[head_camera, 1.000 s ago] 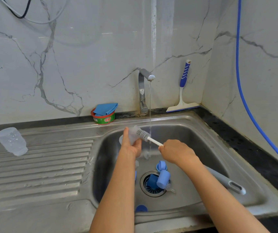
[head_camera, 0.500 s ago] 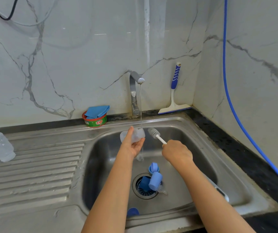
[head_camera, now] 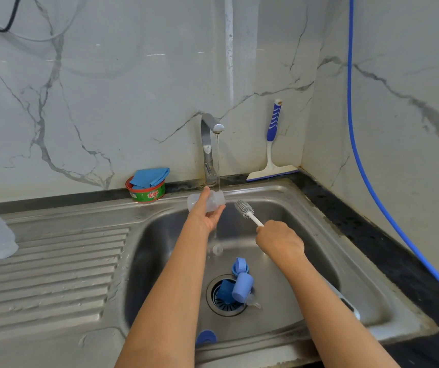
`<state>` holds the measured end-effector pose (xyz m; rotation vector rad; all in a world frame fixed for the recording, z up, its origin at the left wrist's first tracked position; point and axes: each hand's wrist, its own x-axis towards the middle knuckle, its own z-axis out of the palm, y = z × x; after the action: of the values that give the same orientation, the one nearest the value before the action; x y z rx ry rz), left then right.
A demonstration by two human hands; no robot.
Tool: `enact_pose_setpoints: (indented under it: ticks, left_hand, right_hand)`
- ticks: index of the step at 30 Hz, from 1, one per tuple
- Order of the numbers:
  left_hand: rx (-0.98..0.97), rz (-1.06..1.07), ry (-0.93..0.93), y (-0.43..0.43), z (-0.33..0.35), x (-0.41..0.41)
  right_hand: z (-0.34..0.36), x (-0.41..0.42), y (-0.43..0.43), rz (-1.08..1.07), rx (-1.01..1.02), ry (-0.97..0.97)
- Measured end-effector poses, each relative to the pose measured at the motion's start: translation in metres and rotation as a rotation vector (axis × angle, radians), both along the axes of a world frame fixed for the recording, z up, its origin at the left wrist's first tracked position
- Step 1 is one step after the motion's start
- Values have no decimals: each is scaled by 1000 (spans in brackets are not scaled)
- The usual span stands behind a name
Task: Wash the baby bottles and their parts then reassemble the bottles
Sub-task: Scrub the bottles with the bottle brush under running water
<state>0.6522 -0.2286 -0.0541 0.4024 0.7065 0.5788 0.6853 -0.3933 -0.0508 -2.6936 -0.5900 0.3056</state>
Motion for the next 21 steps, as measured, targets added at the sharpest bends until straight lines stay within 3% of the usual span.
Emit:
enact_pose_setpoints:
  ticks: [6,12,21]
  left_hand:
    - [119,-92,87,1,-7,-5]
    - [535,-249,344,3,-18,4]
    - [719,-263,322,8,-28,11]
  right_hand:
    - [0,0,0,-3,5,7]
    - [0,2,-1,-7,-1,5]
    - [2,4,-2,-18,-22,2]
